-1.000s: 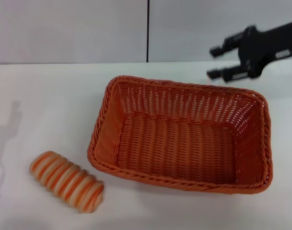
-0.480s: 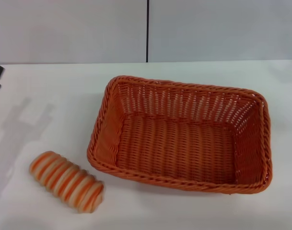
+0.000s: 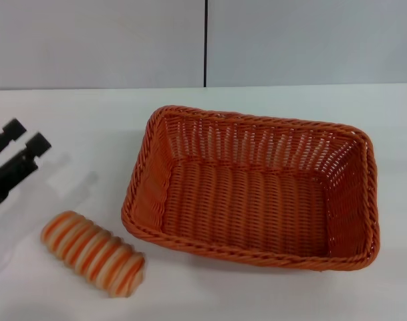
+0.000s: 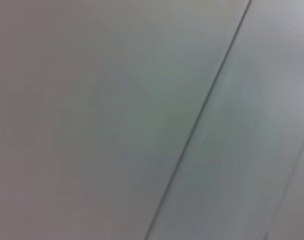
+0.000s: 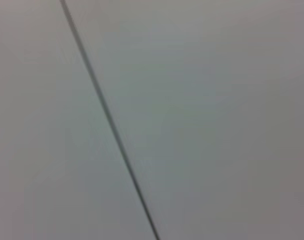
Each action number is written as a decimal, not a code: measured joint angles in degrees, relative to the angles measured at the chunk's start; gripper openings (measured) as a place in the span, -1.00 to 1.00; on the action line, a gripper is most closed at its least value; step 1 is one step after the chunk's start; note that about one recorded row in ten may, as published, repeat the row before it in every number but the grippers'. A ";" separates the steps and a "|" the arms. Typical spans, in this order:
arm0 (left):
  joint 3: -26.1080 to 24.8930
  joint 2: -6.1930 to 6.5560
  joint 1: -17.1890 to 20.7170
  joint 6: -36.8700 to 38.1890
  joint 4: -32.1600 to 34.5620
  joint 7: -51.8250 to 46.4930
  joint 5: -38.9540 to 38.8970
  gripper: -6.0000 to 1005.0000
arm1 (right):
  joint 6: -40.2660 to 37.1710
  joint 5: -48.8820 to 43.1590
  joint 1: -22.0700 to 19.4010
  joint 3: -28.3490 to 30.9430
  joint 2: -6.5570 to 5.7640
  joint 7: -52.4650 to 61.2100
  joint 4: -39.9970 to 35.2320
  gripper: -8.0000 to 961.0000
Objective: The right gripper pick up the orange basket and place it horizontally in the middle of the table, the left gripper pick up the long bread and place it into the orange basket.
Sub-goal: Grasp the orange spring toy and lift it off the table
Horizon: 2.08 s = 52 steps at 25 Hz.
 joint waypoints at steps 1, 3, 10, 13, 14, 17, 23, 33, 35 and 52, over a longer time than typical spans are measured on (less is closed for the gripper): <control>0.30 0.51 0.49 -0.19 0.20 0.01 2.20 0.52 | -0.20 0.00 -0.63 0.83 0.10 -0.06 0.11 0.19; 0.33 0.70 0.69 -0.32 0.25 0.02 3.28 0.52 | -0.41 0.02 -0.80 1.17 0.10 -0.04 0.29 0.19; 0.21 0.94 2.87 -1.76 0.47 2.79 9.12 0.51 | -3.77 0.11 0.09 2.95 0.11 0.05 0.99 0.19; 0.10 0.77 3.86 -3.13 0.48 3.74 9.26 0.51 | -5.22 0.17 0.95 3.39 0.11 0.05 1.02 0.19; 0.06 0.68 4.24 -3.90 0.45 4.00 9.26 0.51 | -5.55 0.17 1.24 3.48 0.12 0.05 1.02 0.19; 0.16 0.50 4.86 -5.97 0.06 4.81 9.28 0.51 | -6.27 0.17 1.96 3.53 0.18 0.04 1.05 0.19; 1.01 -0.39 5.17 -9.30 -0.07 5.20 9.47 0.51 | -6.69 -0.08 2.79 3.09 -0.53 0.24 2.74 0.19; 1.47 -0.69 5.11 -11.28 -0.04 5.17 10.86 0.50 | -6.22 -0.25 2.86 2.96 -0.75 1.45 3.66 0.19; 1.47 -0.69 5.23 -11.57 -0.02 5.20 10.86 0.50 | -6.02 -0.27 2.87 2.95 -0.77 1.88 3.62 0.19; 2.91 -0.66 5.16 -13.38 -0.01 4.42 11.86 0.49 | -5.29 0.07 2.90 3.59 -0.80 4.08 3.45 0.19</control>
